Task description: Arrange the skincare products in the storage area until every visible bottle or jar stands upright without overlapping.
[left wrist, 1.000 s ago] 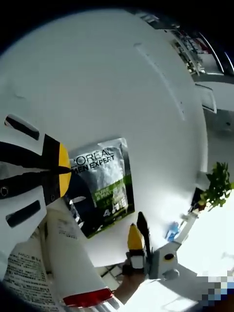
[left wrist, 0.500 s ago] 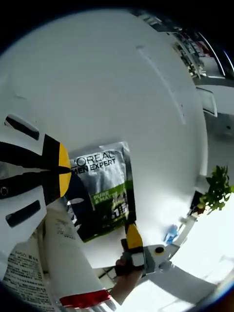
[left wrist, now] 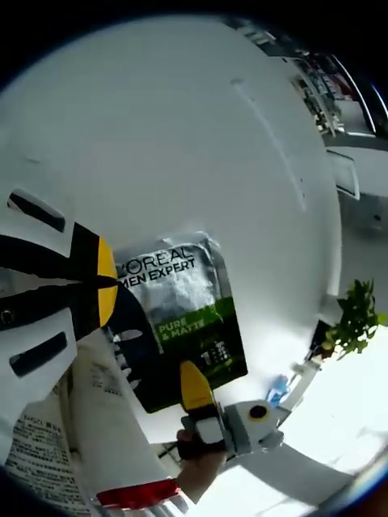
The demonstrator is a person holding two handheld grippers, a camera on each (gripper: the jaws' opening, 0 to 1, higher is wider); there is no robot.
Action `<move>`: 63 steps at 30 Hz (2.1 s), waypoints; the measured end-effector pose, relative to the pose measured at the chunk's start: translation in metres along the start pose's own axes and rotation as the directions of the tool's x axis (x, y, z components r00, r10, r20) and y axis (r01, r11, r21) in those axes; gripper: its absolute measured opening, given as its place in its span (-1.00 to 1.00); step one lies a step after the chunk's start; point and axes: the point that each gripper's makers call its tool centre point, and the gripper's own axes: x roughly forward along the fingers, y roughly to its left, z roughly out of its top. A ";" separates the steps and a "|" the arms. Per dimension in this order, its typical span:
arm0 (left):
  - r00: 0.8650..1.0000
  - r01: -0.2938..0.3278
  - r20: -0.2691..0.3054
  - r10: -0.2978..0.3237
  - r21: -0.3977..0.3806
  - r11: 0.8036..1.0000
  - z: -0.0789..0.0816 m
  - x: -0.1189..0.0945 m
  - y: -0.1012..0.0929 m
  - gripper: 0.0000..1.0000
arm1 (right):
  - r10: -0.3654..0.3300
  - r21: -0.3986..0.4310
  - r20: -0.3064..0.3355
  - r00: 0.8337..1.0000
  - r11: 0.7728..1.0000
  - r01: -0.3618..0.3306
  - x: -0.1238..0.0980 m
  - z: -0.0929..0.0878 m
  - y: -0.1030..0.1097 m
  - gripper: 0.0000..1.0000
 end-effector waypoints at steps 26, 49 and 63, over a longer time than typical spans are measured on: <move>0.925 -0.108 0.348 0.156 -0.154 0.982 0.016 -0.118 0.029 -1.00 | 0.010 -0.200 0.319 0.948 0.978 0.057 -0.030 0.101 0.064 -0.98; 0.800 -0.042 0.590 0.106 -0.121 0.992 0.044 -0.210 -0.030 -0.61 | 0.282 -0.420 0.357 0.890 0.900 -0.116 -0.055 0.117 0.210 -0.98; 0.679 0.178 0.734 0.010 -0.178 0.968 0.036 -0.244 -0.061 -0.35 | 0.429 -0.423 0.236 0.872 0.853 -0.305 -0.044 0.054 0.268 -0.98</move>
